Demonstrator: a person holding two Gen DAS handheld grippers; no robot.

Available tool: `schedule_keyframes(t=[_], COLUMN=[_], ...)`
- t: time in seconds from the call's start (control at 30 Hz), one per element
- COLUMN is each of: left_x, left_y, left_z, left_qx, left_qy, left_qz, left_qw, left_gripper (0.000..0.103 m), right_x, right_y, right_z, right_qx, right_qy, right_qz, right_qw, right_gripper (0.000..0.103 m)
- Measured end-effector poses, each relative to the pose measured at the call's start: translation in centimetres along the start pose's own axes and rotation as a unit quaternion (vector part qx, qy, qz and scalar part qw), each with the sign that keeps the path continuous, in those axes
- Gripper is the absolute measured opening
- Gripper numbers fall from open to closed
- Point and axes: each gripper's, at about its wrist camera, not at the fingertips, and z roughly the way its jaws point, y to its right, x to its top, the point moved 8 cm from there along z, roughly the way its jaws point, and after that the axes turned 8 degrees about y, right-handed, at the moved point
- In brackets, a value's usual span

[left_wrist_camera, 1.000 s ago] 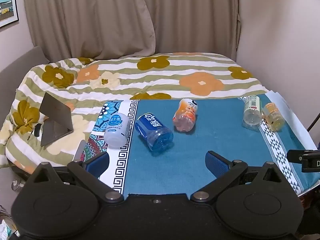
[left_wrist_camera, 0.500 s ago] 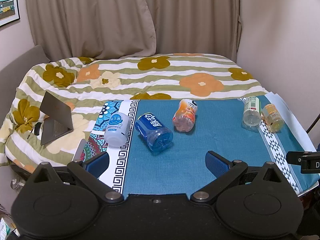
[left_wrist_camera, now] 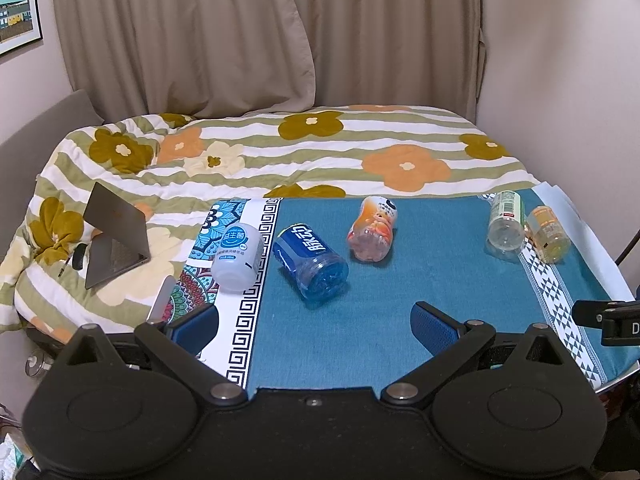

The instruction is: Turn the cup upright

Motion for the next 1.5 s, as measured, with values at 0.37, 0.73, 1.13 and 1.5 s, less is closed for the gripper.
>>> schedule_keyframes(t=[0.37, 0.73, 1.13, 1.5], left_x=[0.10, 0.19, 0.12, 0.11], left_y=[0.10, 0.14, -0.10, -0.15], left_z=[-0.19, -0.22, -0.30, -0.30], left_qx=[-0.001, 0.000, -0.001, -0.001], left_qy=[0.002, 0.002, 0.003, 0.003], left_qz=[-0.001, -0.005, -0.008, -0.010], left_qw=[1.0000, 1.0000, 1.0000, 1.0000], left_gripper=[0.103, 0.103, 0.103, 0.103], right_x=[0.06, 0.19, 0.18, 0.19], right_y=[-0.35, -0.26, -0.44, -0.50], right_z=[-0.30, -0.33, -0.29, -0.22], right_qx=[0.003, 0.005, 0.008, 0.008], right_qy=[0.002, 0.001, -0.002, -0.003], right_qz=[0.000, 0.001, 0.001, 0.002], right_qw=[1.000, 1.000, 1.000, 1.000], right_gripper=[0.103, 0.103, 0.103, 0.103])
